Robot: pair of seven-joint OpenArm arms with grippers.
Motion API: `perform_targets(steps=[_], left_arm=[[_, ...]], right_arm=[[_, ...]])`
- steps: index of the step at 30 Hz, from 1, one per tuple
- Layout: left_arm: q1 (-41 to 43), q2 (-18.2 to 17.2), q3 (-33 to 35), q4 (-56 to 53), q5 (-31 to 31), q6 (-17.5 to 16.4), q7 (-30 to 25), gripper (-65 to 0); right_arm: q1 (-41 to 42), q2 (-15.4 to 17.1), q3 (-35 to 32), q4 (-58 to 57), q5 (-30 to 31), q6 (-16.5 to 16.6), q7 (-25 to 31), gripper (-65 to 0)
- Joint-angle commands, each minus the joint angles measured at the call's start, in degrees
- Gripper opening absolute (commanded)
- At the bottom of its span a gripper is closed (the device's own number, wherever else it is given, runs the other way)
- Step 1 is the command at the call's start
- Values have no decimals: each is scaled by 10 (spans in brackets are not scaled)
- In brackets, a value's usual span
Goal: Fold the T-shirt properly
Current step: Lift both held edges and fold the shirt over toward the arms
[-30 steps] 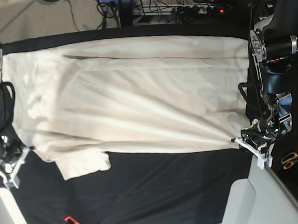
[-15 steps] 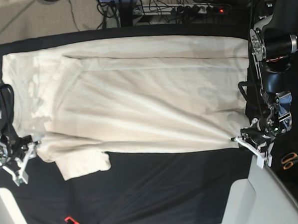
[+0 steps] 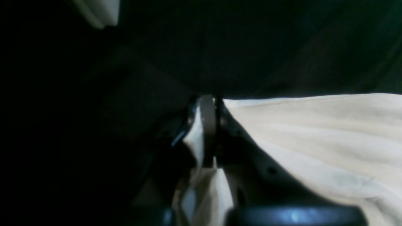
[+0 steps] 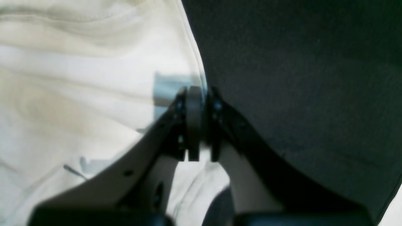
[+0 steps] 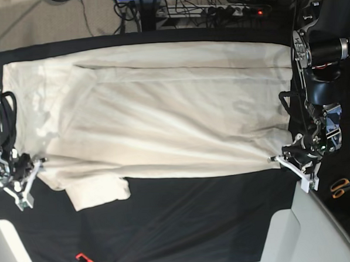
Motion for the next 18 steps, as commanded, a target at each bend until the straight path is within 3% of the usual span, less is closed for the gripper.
perform_targets(steps=[1,8,18], left_arm=[[-16,-9,-2,10,-2,0,-11,-650],[-22,-9,-3,22,-2,0,-11,-650],[-16,-9,-2,88,-2,0,-9,-650]], right_arm=[[19,12,3,5,4,1,15,-639],[20,14,1,7,4,1,39,-645],[3,40,1,8,3,3,95,-648]])
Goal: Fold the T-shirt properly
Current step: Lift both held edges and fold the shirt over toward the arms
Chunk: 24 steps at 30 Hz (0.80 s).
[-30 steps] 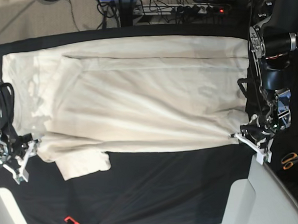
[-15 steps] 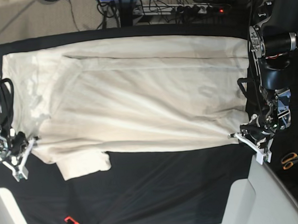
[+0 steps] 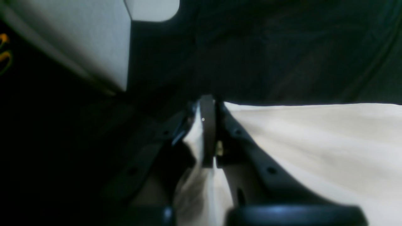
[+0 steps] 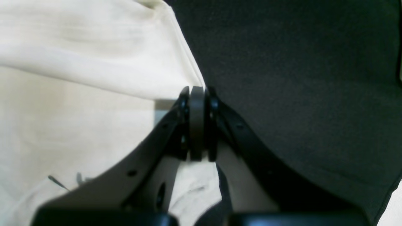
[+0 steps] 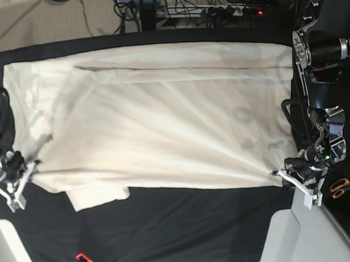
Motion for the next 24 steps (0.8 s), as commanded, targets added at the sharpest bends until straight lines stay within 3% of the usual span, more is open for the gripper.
perform_targets(steps=[1,8,16,20,24], left_arm=[[-16,-10,-2,11,-3,1,-14,-650],[6,-15,-5,12,-3,0,-14,-650],[30,-24,-7,16,-8,0,-14,-650],[61,-25,-7,70,-8,0,-14,-650],[71,-25,-8,114,-8,0,36,-650]], right_arm=[[15,18,1,8,1,-4,20,-648],[-36,39,6,24,4,-4,73,-648],[-63,50,7,61,5,-3,75,-648],[-63,49,7,61,5,-3,75,-648],[-64,47,7,70,5,-3,76,-648]])
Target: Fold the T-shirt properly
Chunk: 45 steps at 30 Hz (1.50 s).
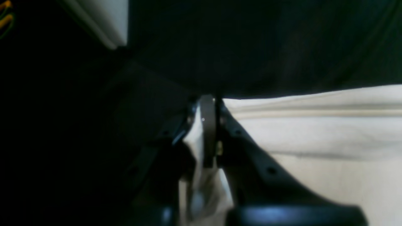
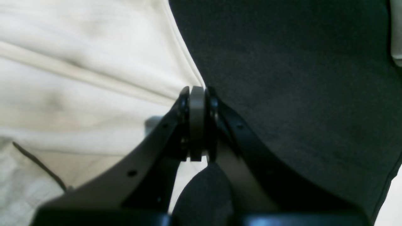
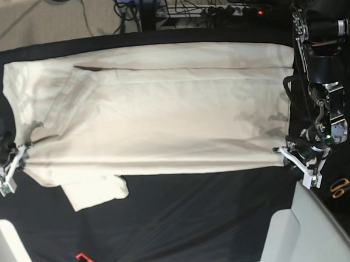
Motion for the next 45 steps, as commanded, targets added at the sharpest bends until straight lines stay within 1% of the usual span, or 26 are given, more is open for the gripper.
perform_targets(steps=[1,5,7,9,12,14,17,21,26,28,31,35,39,40,42,43,45], left_arm=[[-17,-11,-5,24,-4,5,-11,-650],[-15,-11,-5,59,-4,5,-4,-650],[-4,-12,-5,67,-4,5,-4,-650],[4,-16,-5,79,-4,5,-4,-650],[19,-16,-5,94,-4,5,-4,-650],[27,-16,-5,103,-4,5,-4,-650],[41,-16,-5,114,-4,5,-2,-650],[56,-17,-6,151,-5,5,43,-650],[87,-18,-12,205,-3,5,70,-650],[98,-16,-32,216,0,5,82,-650],[117,-17,-47,229,1,5,89,-650],[152,-18,-47,260,1,5,106,-650],[177,-15,-40,251,3,5,102,-650],[179,-12,-40,245,3,5,102,-650],[182,3,-42,243,11,6,101,-650],[182,9,-43,245,17,6,101,-650],[183,15,-43,247,35,6,101,-650]], right_arm=[[13,14,5,18,1,-8,11,-648],[-20,14,5,78,1,-8,7,-648],[-35,14,6,108,1,-8,-16,-648],[-53,14,27,145,1,-8,-45,-648],[-82,13,62,202,1,-7,-56,-648],[-92,13,67,225,1,10,-69,-648],[-96,13,68,234,1,21,-94,-648],[-108,13,68,234,1,23,-102,-648],[-138,13,76,263,1,23,-104,-648],[-147,6,95,272,1,24,-126,-648],[-153,-1,115,279,0,25,-152,-648],[-167,-1,117,280,0,25,-155,-648],[-185,-5,117,280,0,24,-155,-642],[-186,-13,117,280,0,21,-155,-639],[-187,-20,117,280,-1,21,-159,-606],[-187,-21,118,280,-1,21,-174,-576],[-184,-22,130,301,-1,21,-221,-491]])
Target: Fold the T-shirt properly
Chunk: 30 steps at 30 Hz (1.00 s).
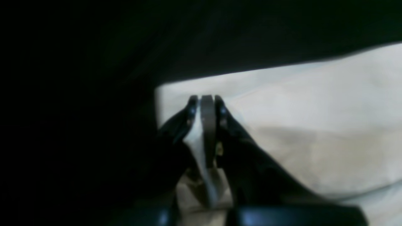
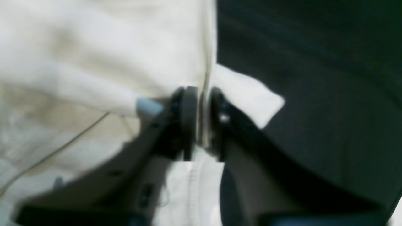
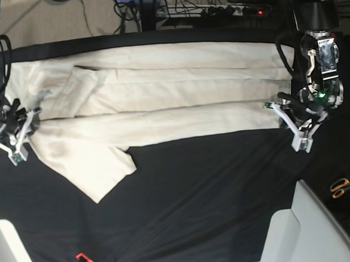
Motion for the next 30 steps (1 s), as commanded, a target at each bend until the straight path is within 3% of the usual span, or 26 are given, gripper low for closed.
perform_targets(steps=[1,3,7,13,18,20,25,30], left_arm=[[-9,-10,-5,12,11,6,-12,-650],[-9,-6,-6,12,19,6,-12,-650],[-8,-4,-7,11,19,6,-12,-650],[7,-3,-8,11,16,6,-13,-650],[12,-3,-8,12,17,6,-13,-650],[12,-3,-8,11,18,6,-13,-650],[12,-4,-8,11,18,6,-13,-650],[12,-5,-8,12,18,6,-13,-650]], right_arm=[[11,17,17,35,1,-3,3,-459],[5,17,25,93,1,-2,-15,-423],[8,17,27,180,1,-1,-41,-420],[124,17,-52,53,1,0,-52,-420],[193,-2,-116,-74,1,2,17,-420],[217,-16,-135,-125,1,20,46,-420],[286,-45,-142,-275,1,26,132,-417],[325,-52,-143,-386,0,25,217,-416]])
